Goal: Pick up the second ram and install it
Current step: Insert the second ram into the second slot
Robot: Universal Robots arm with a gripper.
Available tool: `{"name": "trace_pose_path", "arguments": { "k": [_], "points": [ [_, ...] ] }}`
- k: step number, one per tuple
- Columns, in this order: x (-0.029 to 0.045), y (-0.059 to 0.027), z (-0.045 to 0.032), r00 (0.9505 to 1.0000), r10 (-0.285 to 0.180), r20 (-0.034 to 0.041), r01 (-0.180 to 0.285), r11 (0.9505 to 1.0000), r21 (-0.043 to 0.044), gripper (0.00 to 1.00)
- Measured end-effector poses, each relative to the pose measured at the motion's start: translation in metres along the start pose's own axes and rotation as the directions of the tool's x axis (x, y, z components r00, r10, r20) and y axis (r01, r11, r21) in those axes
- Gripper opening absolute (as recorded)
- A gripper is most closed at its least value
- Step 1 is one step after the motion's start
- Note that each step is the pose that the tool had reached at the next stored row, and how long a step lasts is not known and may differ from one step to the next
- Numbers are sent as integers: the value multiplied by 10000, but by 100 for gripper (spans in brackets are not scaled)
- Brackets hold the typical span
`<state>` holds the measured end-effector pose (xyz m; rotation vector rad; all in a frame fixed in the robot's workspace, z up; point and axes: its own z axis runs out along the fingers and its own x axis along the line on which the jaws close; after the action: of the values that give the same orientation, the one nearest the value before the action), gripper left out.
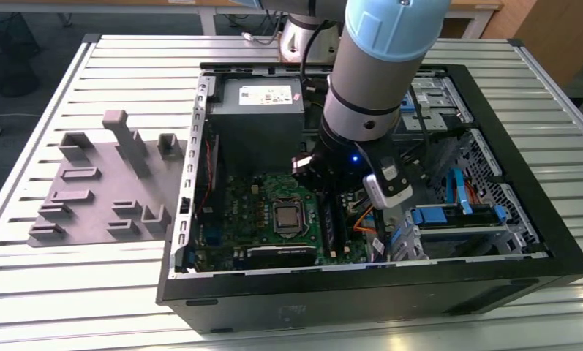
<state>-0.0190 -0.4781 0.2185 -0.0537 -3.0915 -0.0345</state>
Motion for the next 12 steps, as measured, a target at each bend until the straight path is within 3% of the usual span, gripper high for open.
{"name": "trace_pose_path", "arguments": {
  "k": [12],
  "points": [
    [-5, -1, 20, 10000, -20, -1, 20, 10000, 6, 14]
  ]
}}
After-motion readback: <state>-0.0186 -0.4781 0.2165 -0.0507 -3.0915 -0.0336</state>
